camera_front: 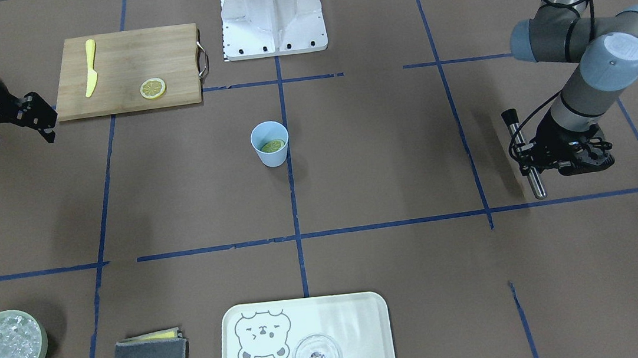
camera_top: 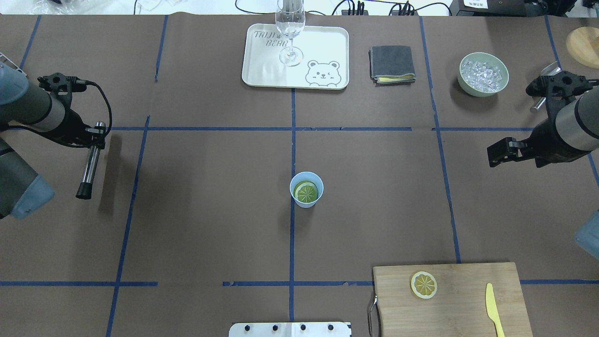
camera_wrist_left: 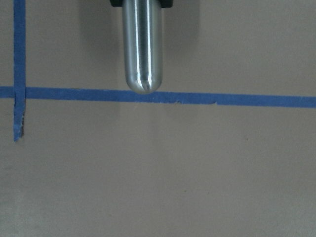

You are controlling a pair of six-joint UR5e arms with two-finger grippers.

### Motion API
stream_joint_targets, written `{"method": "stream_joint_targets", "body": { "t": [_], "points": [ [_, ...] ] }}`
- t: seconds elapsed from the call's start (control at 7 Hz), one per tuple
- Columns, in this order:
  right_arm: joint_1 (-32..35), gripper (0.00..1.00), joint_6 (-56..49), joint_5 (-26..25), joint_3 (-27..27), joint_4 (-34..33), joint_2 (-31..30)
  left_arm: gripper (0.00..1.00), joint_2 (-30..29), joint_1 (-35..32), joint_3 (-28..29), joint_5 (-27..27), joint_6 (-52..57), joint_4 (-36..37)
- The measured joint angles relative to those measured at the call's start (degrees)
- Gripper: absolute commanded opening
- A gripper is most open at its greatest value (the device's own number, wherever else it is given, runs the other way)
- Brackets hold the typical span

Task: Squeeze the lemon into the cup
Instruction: 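Lower the steel rod back onto the table with the left gripper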

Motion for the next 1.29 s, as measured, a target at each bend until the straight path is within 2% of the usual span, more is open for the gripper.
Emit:
{"method": "stream_joint_targets", "body": {
  "t": [0.29,0.43,0.86,1.0,1.14,1.29],
  "points": [
    [-0.01,1.0,-0.02,-0.02,-0.1,-0.01,0.01,0.0,0.36,0.84,0.42,0.32,-0.35,-1.12],
    [-0.01,1.0,-0.04,-0.06,-0.19,-0.01,0.01,0.04,0.55,0.98,0.4,0.32,-0.51,-1.21],
    [-0.01,1.0,-0.13,-0.06,-0.48,-0.07,0.01,0.29,0.68,1.15,0.55,0.27,-0.65,-1.29],
    [-0.01,1.0,-0.17,-0.08,-0.58,-0.07,0.03,0.52,0.68,1.17,0.6,0.27,-0.64,-1.28],
    [-0.01,1.0,-0.19,-0.07,-0.64,-0.07,0.06,1.0,0.68,1.18,0.62,0.27,-0.58,-1.27],
    [-0.01,1.0,-0.2,-0.03,-0.67,-0.07,0.08,1.0,0.69,1.18,0.55,0.27,-0.56,-1.26]
  ]
}}
